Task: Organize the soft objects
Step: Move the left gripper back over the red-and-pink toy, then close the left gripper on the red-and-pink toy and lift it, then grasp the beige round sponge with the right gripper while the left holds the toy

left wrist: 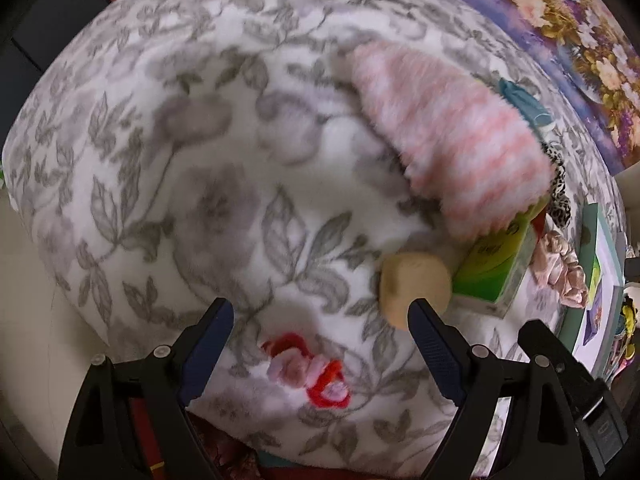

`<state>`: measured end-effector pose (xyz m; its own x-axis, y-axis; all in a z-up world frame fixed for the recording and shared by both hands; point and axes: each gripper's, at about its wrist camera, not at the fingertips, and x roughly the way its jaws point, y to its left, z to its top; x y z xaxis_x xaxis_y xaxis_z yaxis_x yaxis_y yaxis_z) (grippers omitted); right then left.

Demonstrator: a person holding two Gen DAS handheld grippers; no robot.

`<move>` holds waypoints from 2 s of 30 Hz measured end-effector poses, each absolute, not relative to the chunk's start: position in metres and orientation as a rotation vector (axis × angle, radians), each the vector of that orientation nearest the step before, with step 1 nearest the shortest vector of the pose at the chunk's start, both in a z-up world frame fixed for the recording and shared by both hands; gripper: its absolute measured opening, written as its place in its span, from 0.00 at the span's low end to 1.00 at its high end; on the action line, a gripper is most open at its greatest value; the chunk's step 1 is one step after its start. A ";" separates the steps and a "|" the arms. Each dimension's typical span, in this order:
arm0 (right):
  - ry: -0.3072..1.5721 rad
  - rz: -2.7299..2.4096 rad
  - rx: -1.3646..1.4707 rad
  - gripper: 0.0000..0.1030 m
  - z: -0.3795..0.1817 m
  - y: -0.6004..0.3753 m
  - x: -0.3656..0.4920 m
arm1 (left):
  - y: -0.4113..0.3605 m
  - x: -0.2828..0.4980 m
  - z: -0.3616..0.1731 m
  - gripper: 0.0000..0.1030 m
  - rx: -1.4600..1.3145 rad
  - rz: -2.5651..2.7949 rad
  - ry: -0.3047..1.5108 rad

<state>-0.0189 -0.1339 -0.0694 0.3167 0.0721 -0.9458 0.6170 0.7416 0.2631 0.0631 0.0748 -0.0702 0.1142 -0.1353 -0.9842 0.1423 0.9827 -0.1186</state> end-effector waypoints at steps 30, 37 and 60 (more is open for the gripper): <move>1.279 -0.345 0.621 1.00 -0.078 -0.111 -0.009 | 0.087 0.005 -0.099 0.35 0.017 -0.268 1.544; 1.280 -0.323 0.621 1.00 -0.078 -0.108 -0.004 | 0.082 0.023 -0.094 0.34 0.002 -0.290 1.538; 1.277 -0.286 0.683 0.94 -0.090 -0.066 0.039 | 0.130 0.089 -0.078 0.33 -0.079 -0.142 1.421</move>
<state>0.0390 -0.0664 -0.0899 0.2882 0.1701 -0.9424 0.5553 0.7721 0.3091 0.0889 0.1300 -0.0776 0.1423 -0.1454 -0.9791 0.0515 0.9889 -0.1394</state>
